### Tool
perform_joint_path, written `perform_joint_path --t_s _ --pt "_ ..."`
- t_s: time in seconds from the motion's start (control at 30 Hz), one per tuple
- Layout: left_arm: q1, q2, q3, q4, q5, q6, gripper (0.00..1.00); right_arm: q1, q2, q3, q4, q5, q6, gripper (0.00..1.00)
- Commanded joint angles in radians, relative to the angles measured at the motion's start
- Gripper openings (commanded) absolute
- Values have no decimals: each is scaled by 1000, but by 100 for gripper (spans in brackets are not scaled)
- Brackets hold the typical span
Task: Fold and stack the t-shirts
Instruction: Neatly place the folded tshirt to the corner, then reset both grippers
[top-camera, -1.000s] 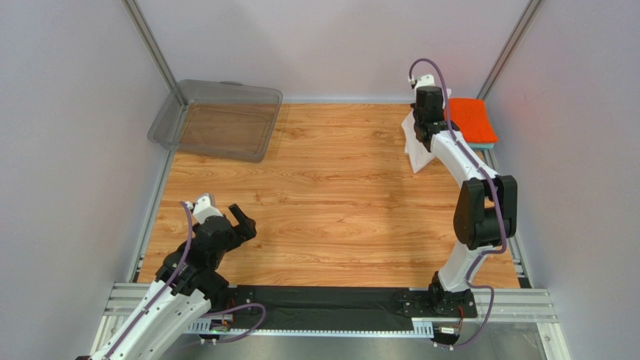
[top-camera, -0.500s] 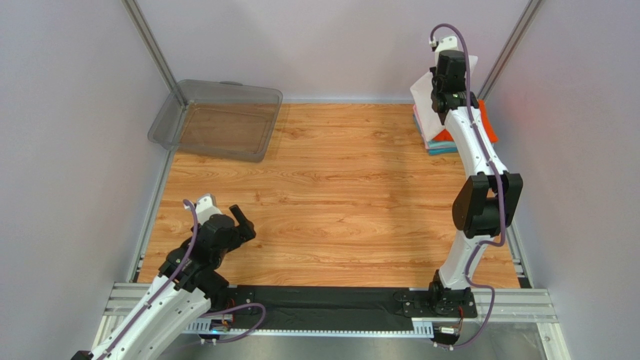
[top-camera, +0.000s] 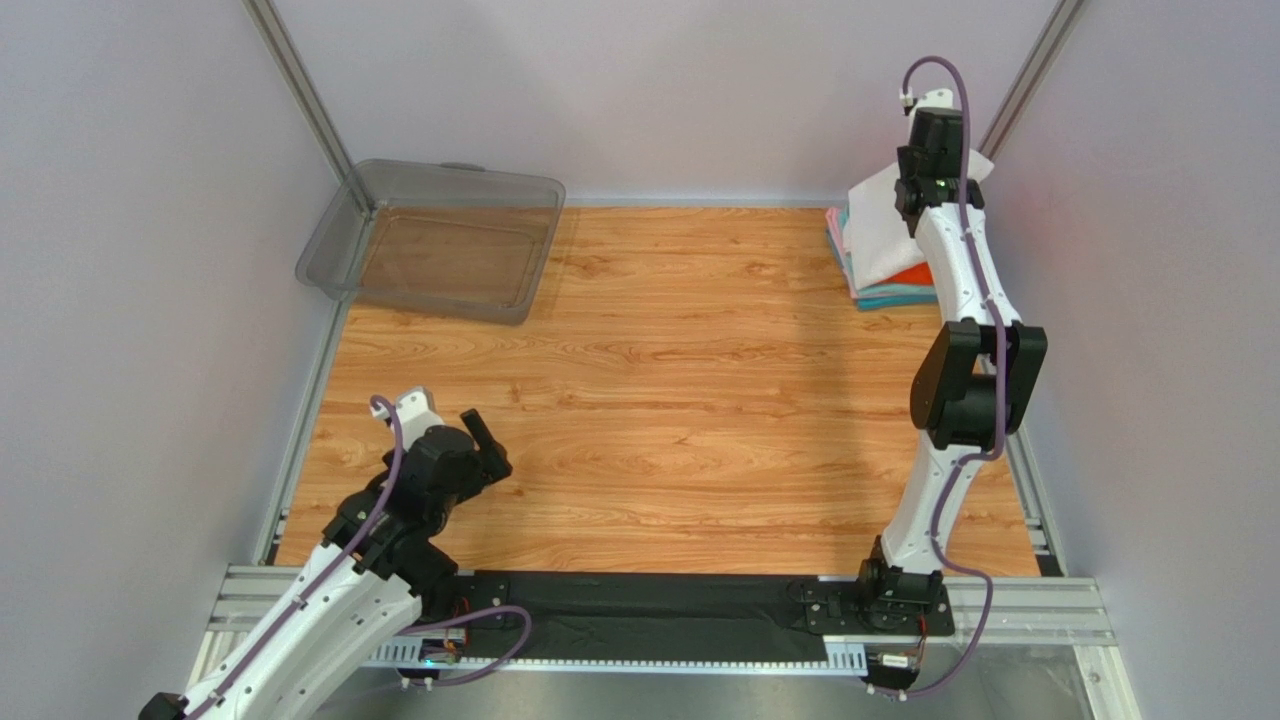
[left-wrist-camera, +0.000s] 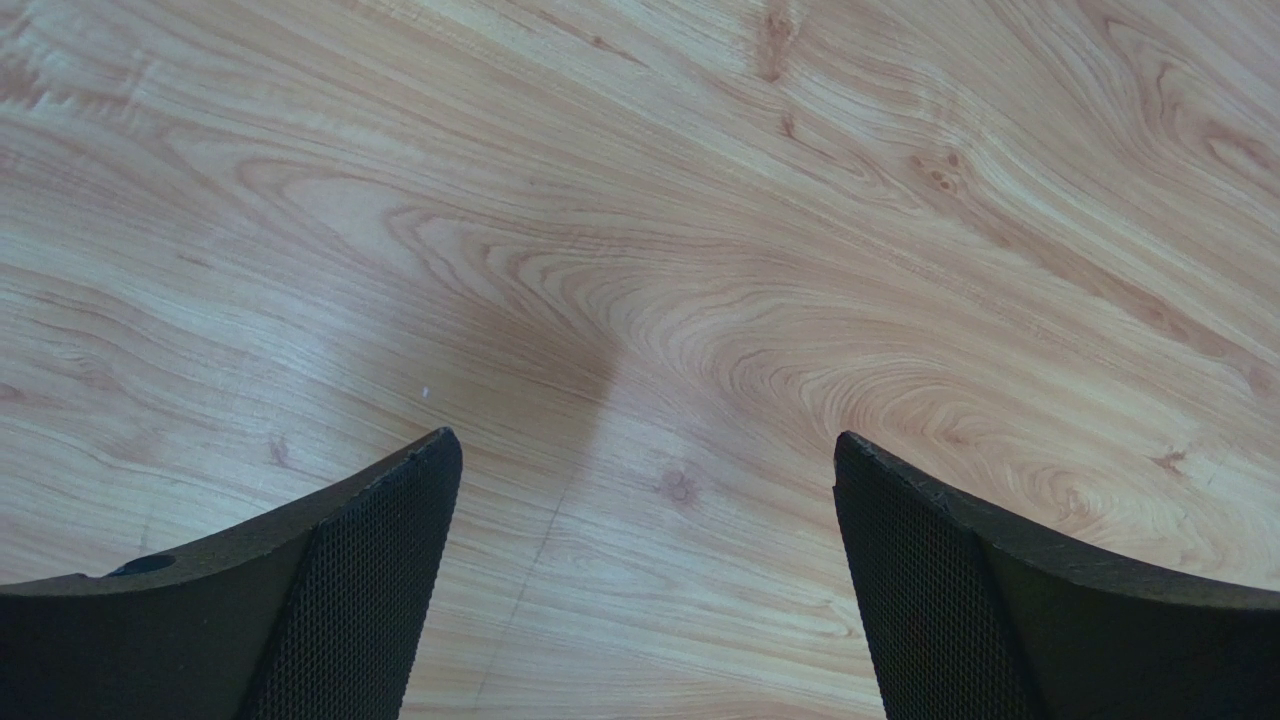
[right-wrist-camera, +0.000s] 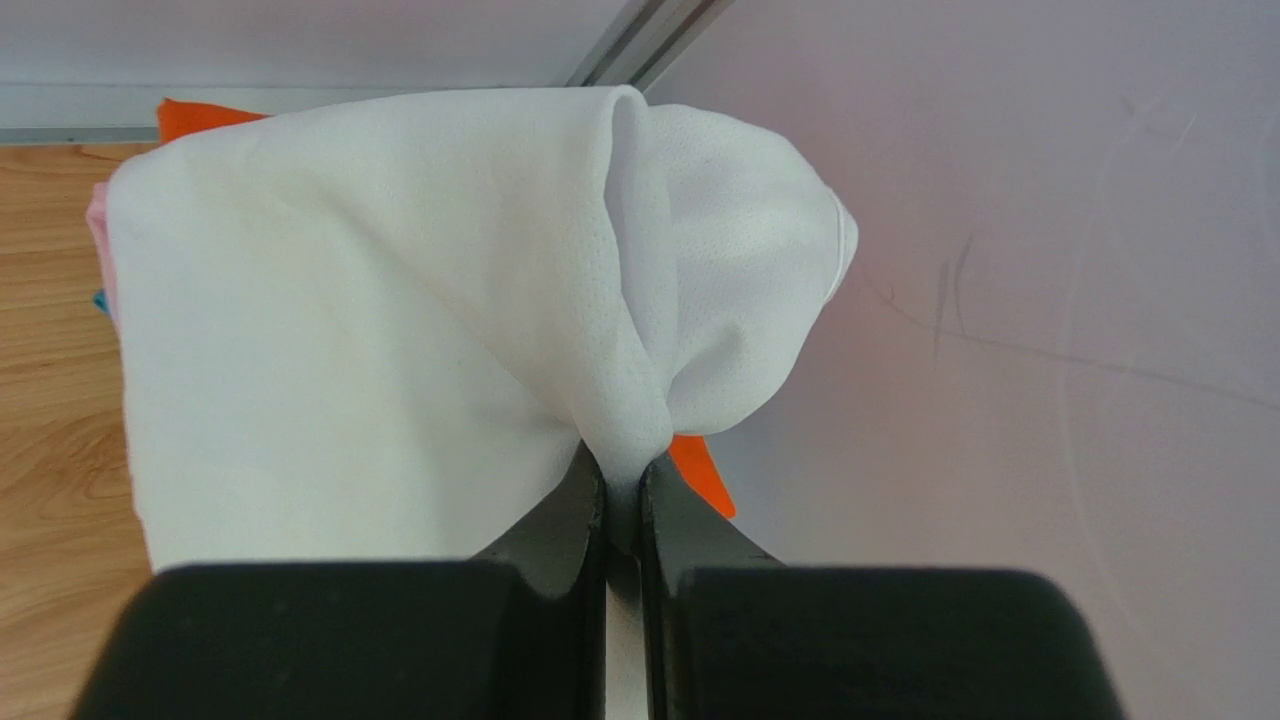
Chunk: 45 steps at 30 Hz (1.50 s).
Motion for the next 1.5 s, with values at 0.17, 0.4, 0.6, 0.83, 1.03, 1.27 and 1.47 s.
perform_joint_path --t_s 0.17,0.4,0.6,0.83,1.03,1.27,1.47 --pt "-3 47 45 -25 -37 -19 100 -60 97 119 -1 -50 40 0" --pt "-3 80 57 -36 -54 -25 100 -111 198 208 -15 -79 90 0" --pt "-3 87 74 -44 -60 -20 100 -147 249 220 -14 -83 145 24" --pt "-3 78 103 -56 -51 -5 100 -152 211 203 -23 -74 178 100" --pt "-3 55 147 -62 -25 27 100 -152 38 165 -104 -166 334 100" --pt "-3 -17 203 -67 -3 53 100 -152 -313 -118 -110 -345 579 100" --pt "-3 -39 253 -71 31 79 100 -152 -617 -457 -34 -511 714 100"
